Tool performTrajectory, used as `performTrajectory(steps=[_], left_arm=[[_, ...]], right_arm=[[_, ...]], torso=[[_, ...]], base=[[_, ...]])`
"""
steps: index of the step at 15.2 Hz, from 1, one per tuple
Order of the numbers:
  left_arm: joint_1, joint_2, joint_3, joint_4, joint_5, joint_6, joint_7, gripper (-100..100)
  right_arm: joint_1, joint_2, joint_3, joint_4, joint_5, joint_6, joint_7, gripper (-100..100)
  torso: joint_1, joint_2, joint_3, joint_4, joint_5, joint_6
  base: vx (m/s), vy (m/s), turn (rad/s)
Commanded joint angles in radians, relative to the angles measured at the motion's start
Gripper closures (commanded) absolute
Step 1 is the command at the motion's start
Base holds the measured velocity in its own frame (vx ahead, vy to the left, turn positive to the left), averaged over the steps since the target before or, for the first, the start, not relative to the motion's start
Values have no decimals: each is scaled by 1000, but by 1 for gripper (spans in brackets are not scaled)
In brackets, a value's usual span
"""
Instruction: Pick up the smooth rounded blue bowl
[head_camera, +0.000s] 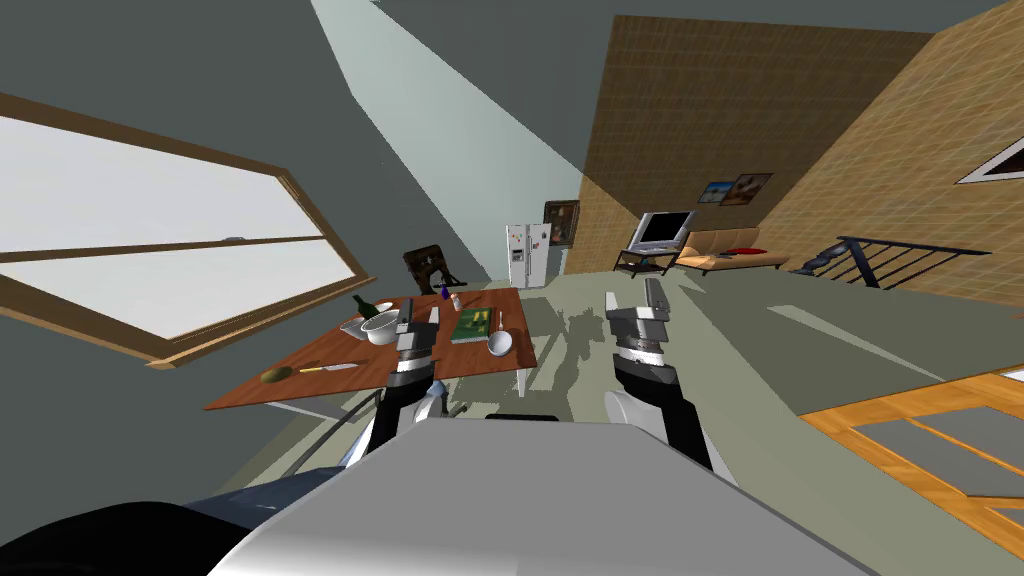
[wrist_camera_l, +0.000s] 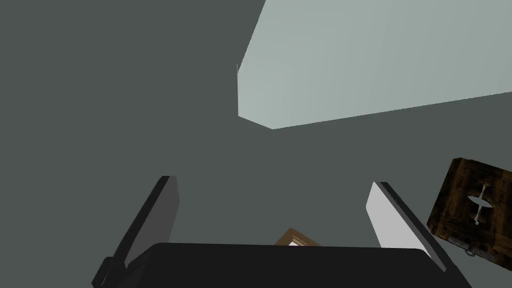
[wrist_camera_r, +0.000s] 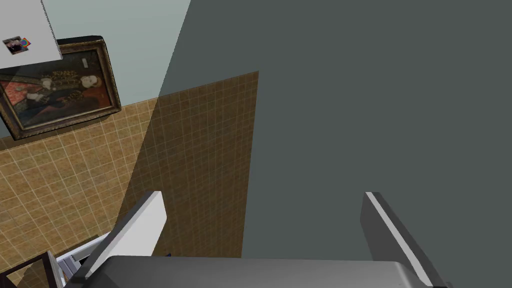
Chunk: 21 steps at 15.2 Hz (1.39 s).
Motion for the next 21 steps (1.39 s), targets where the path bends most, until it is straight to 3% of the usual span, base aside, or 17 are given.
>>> performTrajectory(steps=[1, 7, 9, 14, 16, 21], left_arm=[[-3, 29, 1, 7, 5, 14, 1, -100], [-32, 139, 7, 68, 47, 122, 6, -100], [-32, 139, 7, 68, 47, 130, 6, -100], [-61, 207, 14, 129, 89, 228, 12, -100], [-61, 207, 14, 129, 89, 244, 12, -100], [-97, 274, 23, 203, 140, 360, 20, -100]], right_arm=[[0, 0, 0, 0, 0, 0, 0, 0], [0, 0, 0, 0, 0, 0, 0, 0], [0, 0, 0, 0, 0, 0, 0, 0], [0, 0, 0, 0, 0, 0, 0, 0], [0, 0, 0, 0, 0, 0, 0, 0], [0, 0, 0, 0, 0, 0, 0, 0]], torso=[[0, 0, 0, 0, 0, 0], [-3, 1, 1, 0, -1, 0], [-3, 1, 0, 0, -1, 0], [-2, 1, 0, 0, -1, 0], [-3, 1, 0, 0, -1, 0], [-3, 1, 0, 0, -1, 0]], base=[[-3, -8, -23], [-16, -37, -60], [-8, -36, -34], [-9, -34, -61], [-6, -37, -45], [-13, -47, -81]])
